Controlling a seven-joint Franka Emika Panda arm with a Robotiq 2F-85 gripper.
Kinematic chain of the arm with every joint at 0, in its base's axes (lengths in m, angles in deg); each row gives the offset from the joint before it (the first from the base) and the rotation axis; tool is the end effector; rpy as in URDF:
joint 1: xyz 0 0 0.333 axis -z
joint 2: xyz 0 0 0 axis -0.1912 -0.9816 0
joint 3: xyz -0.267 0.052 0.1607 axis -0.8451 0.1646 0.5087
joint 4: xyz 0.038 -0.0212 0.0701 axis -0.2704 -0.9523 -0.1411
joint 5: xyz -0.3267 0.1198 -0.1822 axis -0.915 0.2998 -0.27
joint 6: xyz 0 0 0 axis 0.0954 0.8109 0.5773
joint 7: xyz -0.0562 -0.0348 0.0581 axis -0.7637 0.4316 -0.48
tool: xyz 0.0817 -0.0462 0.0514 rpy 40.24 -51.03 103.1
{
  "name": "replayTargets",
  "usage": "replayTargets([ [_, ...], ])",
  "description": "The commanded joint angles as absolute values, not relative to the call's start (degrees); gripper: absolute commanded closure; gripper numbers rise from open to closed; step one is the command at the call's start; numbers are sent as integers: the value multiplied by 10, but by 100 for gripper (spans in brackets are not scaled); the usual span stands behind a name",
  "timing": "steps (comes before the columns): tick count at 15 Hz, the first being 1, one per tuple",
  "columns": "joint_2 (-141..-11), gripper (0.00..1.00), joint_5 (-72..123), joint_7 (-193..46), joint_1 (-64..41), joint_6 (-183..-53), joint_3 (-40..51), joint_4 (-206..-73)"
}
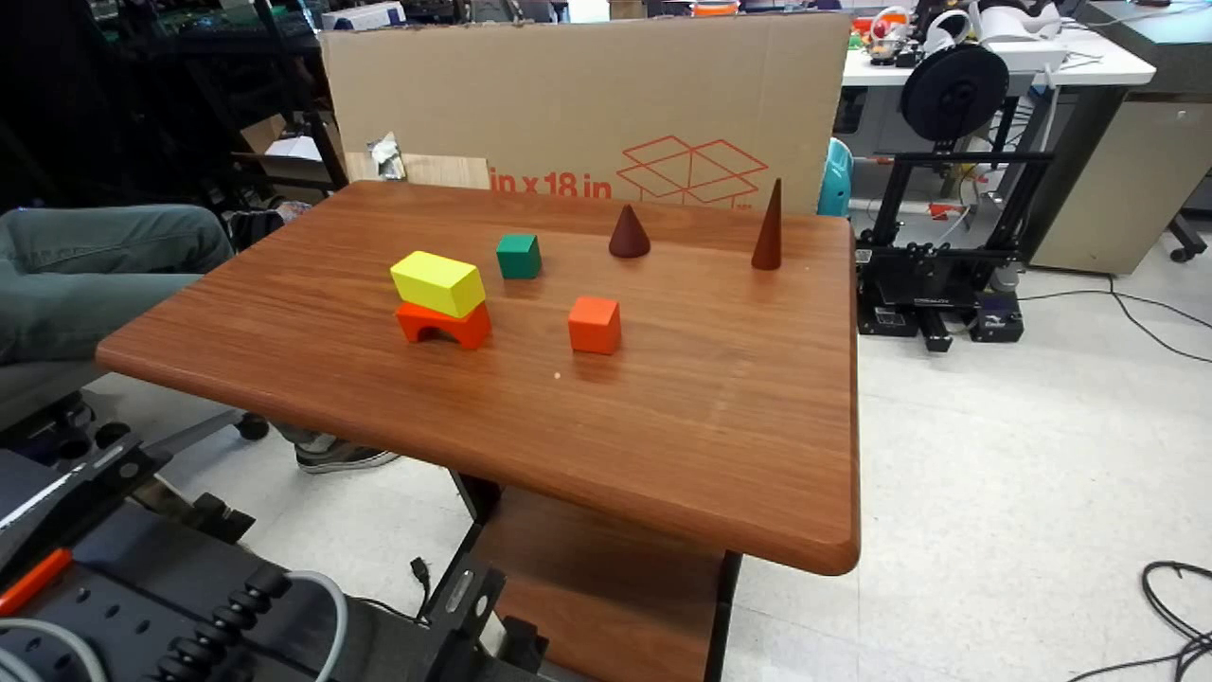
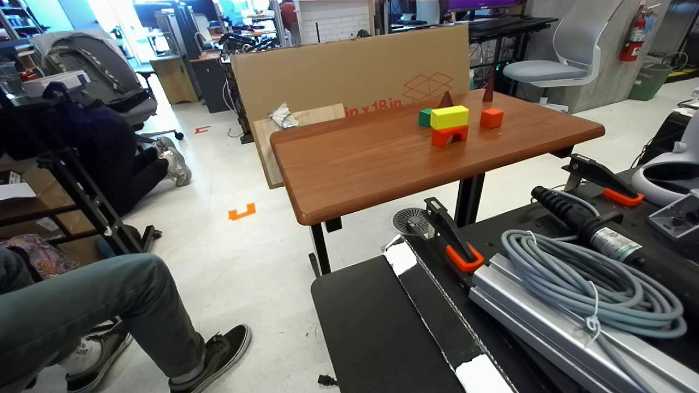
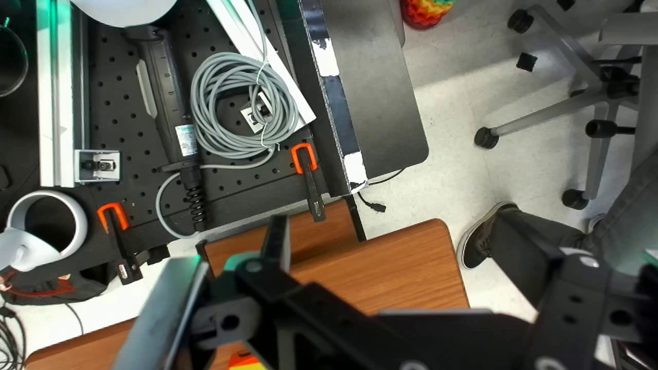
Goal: Put the green cube on top of the yellow block
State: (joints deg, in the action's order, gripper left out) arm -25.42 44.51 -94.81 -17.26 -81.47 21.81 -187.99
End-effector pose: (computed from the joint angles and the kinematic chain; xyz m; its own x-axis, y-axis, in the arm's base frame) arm 0.3284 0.1435 0.4819 0.9502 -0.2255 -0.2151 -0.2430 -0.9683 -0.0582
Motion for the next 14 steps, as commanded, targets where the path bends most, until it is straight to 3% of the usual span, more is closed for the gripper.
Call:
replayTargets([
  [1,-268,0,449,-954,-166,-809,223,-1871],
  [14,-594,0,324,-869,-132,-1031,173,-1740],
])
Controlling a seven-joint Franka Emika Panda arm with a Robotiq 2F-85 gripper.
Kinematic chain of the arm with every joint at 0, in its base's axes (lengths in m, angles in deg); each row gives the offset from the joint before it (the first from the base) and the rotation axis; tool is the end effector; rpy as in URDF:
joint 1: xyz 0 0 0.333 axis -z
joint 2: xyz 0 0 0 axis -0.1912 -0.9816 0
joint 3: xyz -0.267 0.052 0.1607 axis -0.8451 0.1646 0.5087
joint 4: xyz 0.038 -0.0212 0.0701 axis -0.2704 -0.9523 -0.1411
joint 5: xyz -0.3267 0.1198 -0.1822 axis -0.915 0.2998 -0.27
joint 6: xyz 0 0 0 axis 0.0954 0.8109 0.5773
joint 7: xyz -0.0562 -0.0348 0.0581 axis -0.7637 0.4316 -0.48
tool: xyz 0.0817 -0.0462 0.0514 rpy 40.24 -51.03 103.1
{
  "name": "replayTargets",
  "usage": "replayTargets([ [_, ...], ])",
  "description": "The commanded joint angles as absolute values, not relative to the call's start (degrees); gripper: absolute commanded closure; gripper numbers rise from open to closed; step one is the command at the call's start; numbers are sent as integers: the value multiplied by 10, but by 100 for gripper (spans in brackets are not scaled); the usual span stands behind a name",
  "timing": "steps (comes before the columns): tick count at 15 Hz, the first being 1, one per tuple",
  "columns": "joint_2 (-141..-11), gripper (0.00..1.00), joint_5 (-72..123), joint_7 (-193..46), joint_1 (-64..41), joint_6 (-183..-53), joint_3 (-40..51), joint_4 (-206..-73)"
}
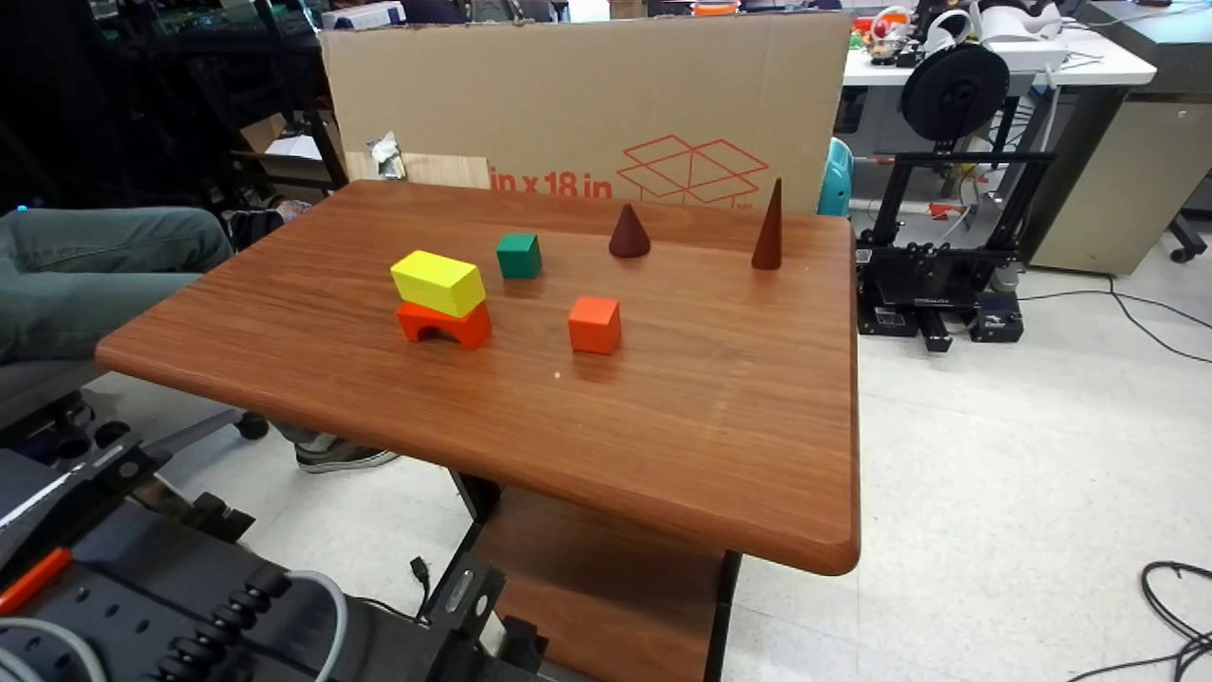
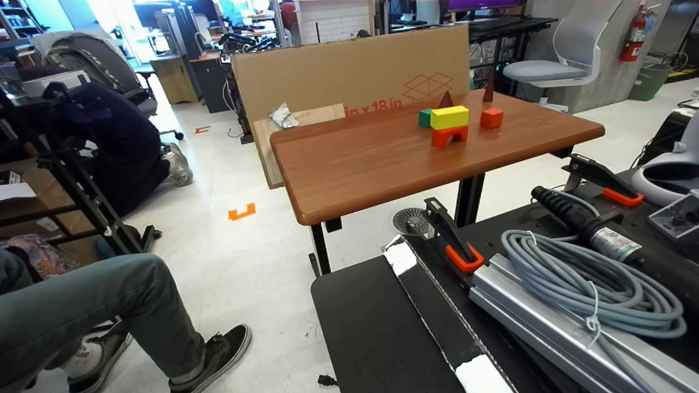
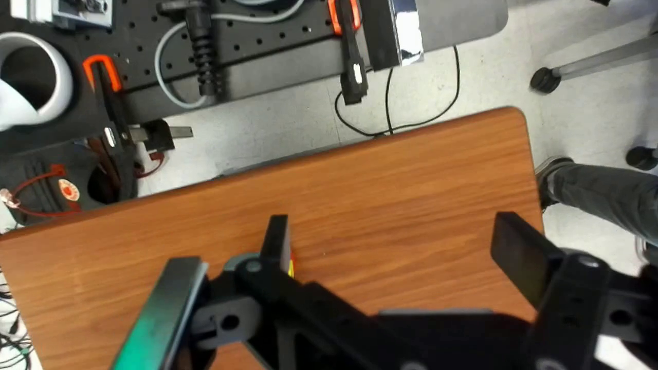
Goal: Put the green cube on top of the yellow block
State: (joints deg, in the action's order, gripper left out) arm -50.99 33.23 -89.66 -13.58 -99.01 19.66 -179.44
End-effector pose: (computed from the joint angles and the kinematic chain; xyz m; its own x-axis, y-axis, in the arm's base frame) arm 0.4576 0.1094 0.3897 0.9701 -0.1856 -0.1567 -0.1857 -0.9825 0.0135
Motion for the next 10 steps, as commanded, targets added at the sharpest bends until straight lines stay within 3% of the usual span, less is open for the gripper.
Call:
replayTargets([
  [1,-620,0,326,-856,-132,-1046,164,-1726],
  [10,-809,0,156,-785,-143,-1079,96,-1594],
])
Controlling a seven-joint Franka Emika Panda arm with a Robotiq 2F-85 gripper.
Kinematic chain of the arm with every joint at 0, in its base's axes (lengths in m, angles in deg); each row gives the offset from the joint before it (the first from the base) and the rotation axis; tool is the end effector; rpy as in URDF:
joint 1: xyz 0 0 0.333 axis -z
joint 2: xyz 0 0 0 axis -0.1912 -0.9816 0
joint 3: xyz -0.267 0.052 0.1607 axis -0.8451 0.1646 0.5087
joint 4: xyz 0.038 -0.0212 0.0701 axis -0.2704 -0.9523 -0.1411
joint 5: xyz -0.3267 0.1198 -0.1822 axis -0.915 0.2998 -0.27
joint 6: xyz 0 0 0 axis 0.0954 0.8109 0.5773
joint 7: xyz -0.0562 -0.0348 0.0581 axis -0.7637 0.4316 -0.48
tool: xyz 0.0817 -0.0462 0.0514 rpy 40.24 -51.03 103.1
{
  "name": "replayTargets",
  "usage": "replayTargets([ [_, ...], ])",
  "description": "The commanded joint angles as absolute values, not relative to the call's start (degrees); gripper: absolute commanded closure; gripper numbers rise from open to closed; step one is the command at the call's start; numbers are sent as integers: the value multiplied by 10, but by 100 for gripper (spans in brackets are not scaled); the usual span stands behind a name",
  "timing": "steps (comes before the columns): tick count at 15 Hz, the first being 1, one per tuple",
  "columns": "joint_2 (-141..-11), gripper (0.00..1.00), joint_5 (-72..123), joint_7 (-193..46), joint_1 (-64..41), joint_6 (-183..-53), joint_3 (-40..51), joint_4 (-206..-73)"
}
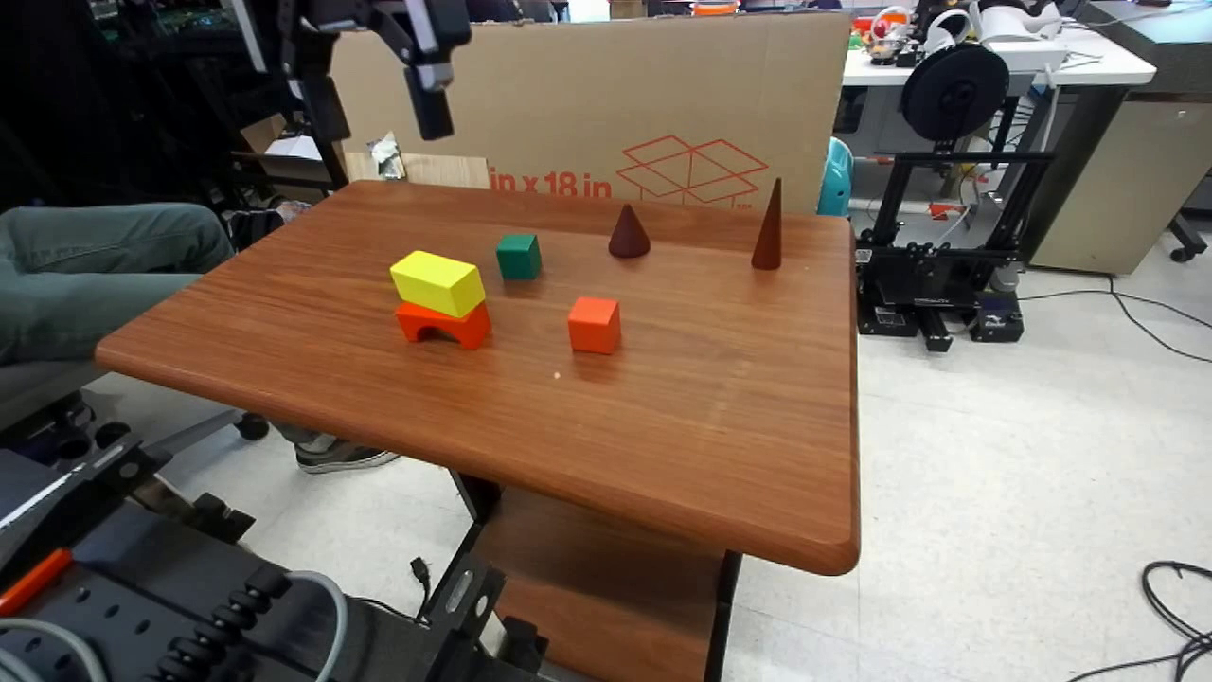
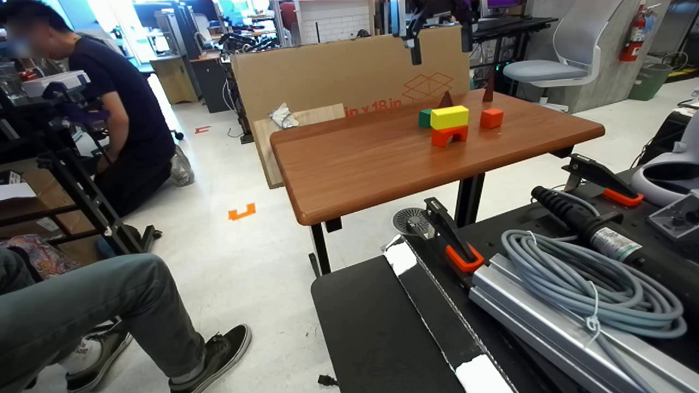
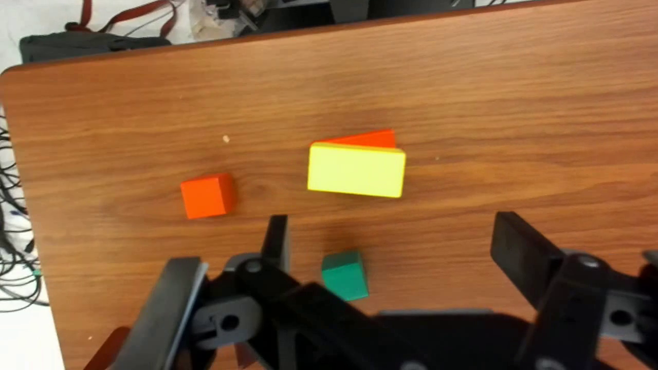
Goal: Put the green cube on top of the yellow block
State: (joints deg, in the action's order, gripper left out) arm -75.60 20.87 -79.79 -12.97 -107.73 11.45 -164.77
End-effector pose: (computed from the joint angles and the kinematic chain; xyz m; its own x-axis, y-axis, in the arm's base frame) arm 0.5679 0.0339 0.2848 0.9870 -0.0488 -0.1529 -0.0311 -0.9928 0.1159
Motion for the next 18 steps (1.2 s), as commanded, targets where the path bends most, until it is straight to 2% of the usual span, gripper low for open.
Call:
replayTargets([
  [1,-824,0,141,-784,-145,-1092,93,-1586],
  [11,-923,0,155,-726,-140,-1230,98,-1542],
  [18,-950,0,168,-683,-126,-1244,101,-1540],
])
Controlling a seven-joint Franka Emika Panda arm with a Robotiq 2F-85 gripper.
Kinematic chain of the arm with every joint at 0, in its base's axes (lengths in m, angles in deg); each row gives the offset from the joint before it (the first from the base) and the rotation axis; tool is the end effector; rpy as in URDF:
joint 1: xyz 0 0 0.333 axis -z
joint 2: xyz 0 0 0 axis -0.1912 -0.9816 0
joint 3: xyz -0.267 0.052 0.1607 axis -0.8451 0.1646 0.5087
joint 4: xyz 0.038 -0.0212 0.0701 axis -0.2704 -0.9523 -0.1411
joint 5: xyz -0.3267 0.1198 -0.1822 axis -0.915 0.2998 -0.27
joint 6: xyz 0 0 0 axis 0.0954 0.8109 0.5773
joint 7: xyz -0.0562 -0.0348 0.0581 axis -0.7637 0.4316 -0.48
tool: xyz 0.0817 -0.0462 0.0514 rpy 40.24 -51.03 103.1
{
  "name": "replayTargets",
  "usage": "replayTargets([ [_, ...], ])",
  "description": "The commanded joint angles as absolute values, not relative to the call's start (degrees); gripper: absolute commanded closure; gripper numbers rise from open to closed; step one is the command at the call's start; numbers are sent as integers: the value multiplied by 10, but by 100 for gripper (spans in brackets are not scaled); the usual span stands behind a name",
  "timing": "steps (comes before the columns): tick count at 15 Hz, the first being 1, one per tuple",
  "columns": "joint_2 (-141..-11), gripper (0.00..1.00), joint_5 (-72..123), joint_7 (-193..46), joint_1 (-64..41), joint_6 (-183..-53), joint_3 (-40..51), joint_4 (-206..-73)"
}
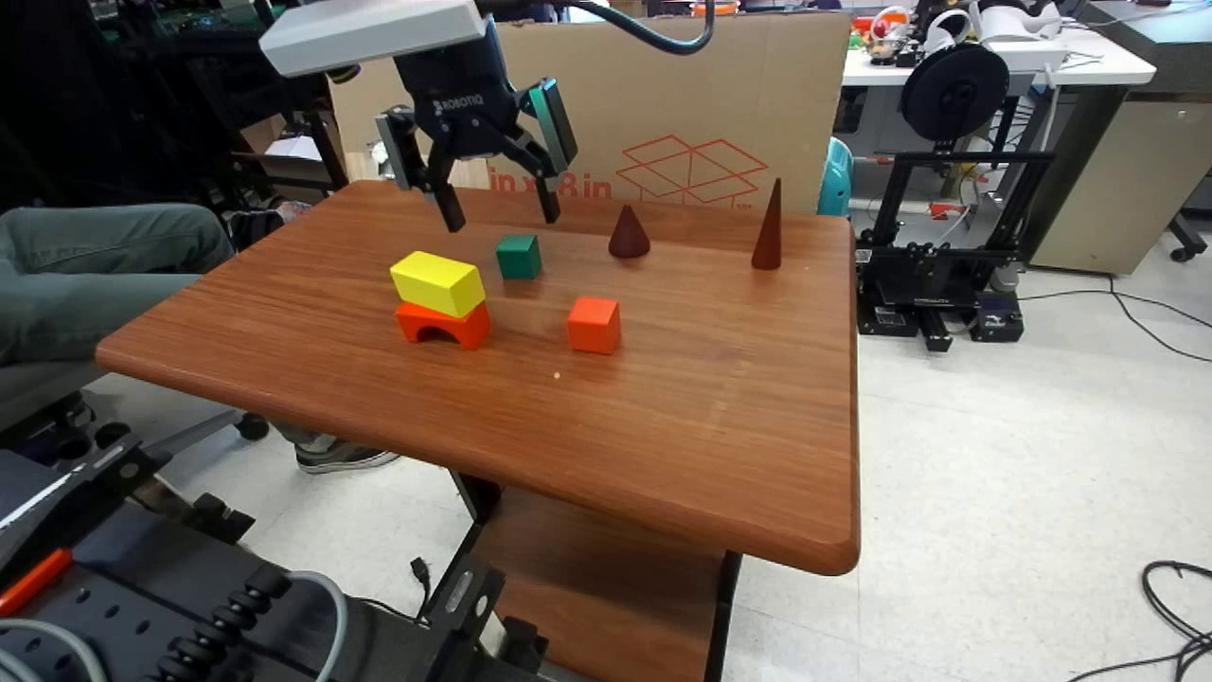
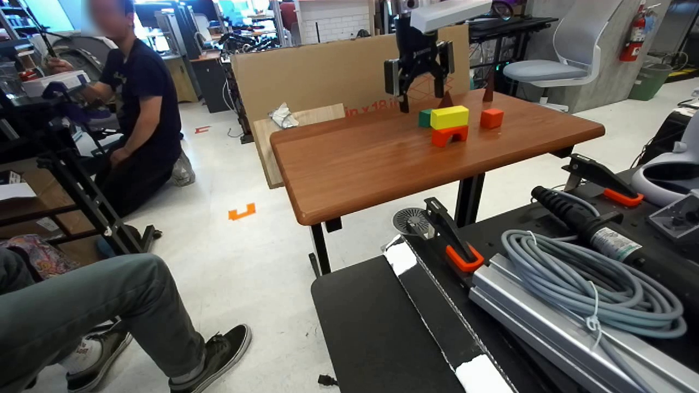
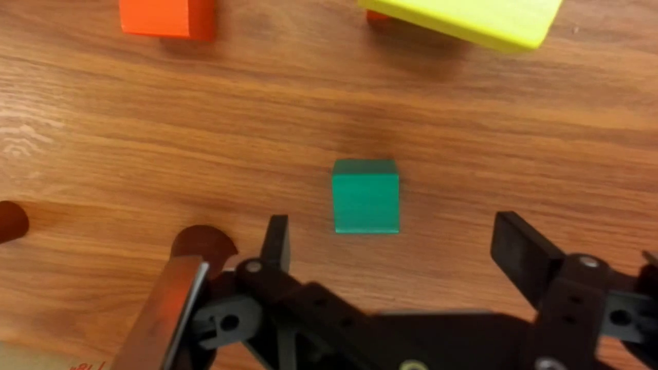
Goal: Put the green cube on top of the yellow block
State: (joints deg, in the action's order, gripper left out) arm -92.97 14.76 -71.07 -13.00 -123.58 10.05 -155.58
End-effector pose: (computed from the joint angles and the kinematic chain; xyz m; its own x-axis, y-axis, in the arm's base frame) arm 0.6265 0.0279 0.1868 0.9818 0.1851 -0.0431 0.1894 -0.9718 0.1402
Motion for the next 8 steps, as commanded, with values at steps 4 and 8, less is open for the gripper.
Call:
replayTargets([
  [4,-974,0,183,-670,-121,-1226,104,-1520],
  [8,-979,42,205,-658,-114,-1224,105,-1515],
])
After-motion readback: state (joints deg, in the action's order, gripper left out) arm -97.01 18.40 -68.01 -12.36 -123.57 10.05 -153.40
